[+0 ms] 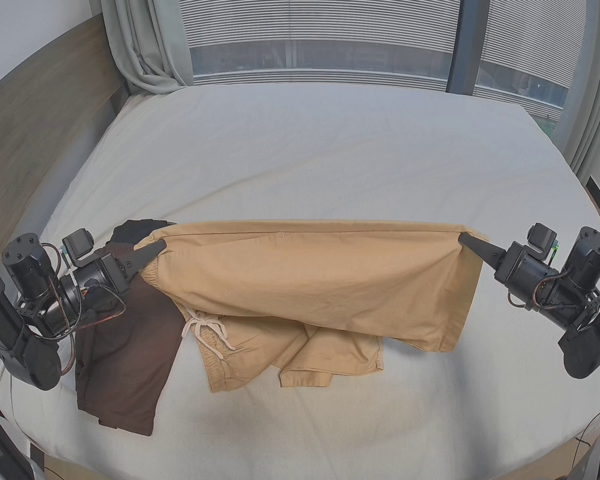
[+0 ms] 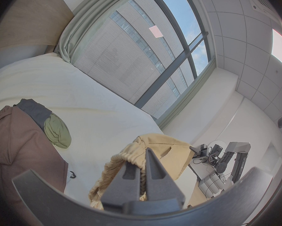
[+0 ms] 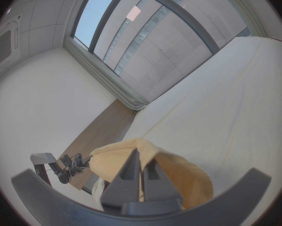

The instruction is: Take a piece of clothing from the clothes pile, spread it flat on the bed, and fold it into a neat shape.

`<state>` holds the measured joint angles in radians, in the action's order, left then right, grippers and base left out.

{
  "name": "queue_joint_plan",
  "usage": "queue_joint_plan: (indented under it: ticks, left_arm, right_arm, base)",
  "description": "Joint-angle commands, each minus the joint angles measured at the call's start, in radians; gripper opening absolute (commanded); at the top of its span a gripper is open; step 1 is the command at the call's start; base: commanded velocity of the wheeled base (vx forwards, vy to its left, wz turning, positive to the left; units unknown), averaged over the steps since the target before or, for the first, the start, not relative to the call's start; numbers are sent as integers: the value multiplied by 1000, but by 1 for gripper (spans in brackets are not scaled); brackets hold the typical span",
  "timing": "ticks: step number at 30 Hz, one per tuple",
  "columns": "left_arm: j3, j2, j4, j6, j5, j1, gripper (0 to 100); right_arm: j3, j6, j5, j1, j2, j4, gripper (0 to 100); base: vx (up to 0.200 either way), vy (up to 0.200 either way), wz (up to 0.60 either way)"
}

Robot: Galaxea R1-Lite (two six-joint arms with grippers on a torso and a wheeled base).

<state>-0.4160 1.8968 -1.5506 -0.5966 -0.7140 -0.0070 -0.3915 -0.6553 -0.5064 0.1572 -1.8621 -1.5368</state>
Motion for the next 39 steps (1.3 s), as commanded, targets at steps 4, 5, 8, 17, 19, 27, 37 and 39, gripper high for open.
queue_joint_plan:
  ticks: [4,5,8,17,19,27,37,39]
  left_arm:
    - [-9,10,0,-2,18,5,0]
    - [-7,10,0,-2,18,4,0]
    - [-7,8,0,-2,18,4,0]
    - [0,-2,0,-2,18,-10,0]
    - [2,-5,0,0,22,-27,0]
    - [-35,-2,0,-5,70,-36,0]
    - [-115,30,1,-14,131,-50,0]
    - [-127,42,1,-22,134,-51,0]
  right_arm:
    - [-7,0,0,-19,0,0,0]
    - [-7,0,-1,-19,-2,0,0]
    - [-7,0,-1,-19,-2,0,0]
    - [-7,-1,0,-5,-2,-2,0]
    - [-10,-1,0,1,1,-3,0]
    - [-33,-1,3,5,-5,-3,0]
    - [-150,-4,-1,-7,-45,0,0]
    - [-171,-4,-1,-16,-71,0,0]
  base:
    - [0,0,0]
    - [0,0,0]
    - [0,0,0]
    - [0,0,0]
    - [0,0,0]
    - [0,0,0]
    - [0,0,0]
    - [0,0,0]
